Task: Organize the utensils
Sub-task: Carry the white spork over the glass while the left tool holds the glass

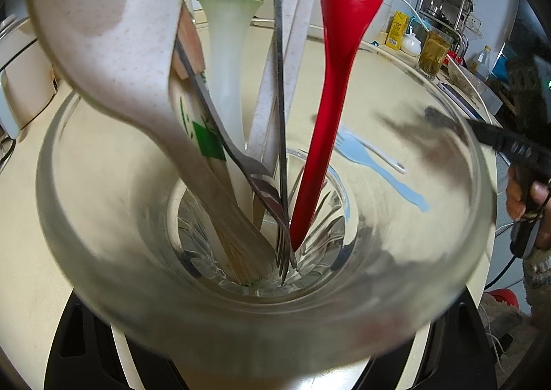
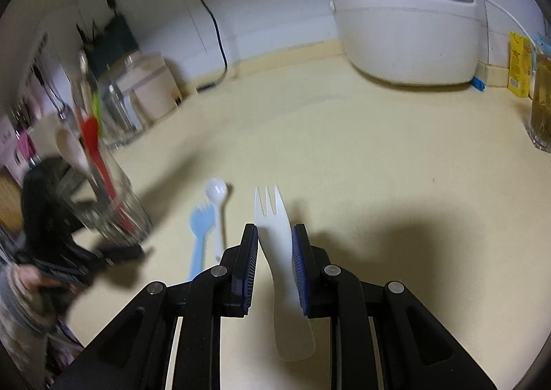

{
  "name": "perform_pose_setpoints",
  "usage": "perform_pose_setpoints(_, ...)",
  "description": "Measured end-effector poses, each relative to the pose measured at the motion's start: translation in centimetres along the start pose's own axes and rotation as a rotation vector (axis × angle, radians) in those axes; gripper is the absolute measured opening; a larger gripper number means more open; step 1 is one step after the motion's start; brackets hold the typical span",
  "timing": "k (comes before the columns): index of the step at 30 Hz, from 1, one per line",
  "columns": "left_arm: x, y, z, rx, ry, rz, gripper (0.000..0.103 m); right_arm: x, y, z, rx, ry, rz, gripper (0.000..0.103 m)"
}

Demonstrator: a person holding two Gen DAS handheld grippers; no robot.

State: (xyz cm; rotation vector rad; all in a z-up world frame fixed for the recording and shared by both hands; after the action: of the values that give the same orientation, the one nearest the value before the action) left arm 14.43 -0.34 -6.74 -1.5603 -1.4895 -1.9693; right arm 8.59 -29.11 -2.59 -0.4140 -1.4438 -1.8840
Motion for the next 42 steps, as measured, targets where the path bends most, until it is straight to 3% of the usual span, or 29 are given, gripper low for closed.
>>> perform_pose_setpoints(7, -0.2, 0.0, -0.2, -0.004, 0.006, 0.002, 0.088, 2.2, 2.2, 3.1, 0.048, 0.076, -0.081, 0.021)
perform_pose_setpoints(15, -0.1, 0.0, -0.2, -0.004, 0.006, 0.002, 0.088, 2.1, 3.0, 4.7, 0.071, 0.107, -0.091, 0.021)
perform_pose_setpoints(25, -0.1, 0.0, -0.2, -0.003, 0.005, 0.002, 0.088, 2.9, 5.5, 10.2, 0.143, 0.214, -0.161, 0.021)
perform_pose_setpoints(42, -0.1, 0.0, -0.2, -0.003, 0.006, 0.002, 0.088, 1.3, 9.0, 18.0, 0.193, 0.407, -0.180, 0.021)
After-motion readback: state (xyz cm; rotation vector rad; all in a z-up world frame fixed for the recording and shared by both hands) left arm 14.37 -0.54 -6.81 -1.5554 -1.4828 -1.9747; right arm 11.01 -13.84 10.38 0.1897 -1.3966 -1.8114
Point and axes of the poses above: each gripper's, at about its wrist camera, not at the fingertips, and x roughly against the way its jaws point, z to its left, y to its top, the point moved 3 cm from there along -x, roughly the way its jaws point, and after that the axes turned 2 degrees about z, right-handed, at the moved point
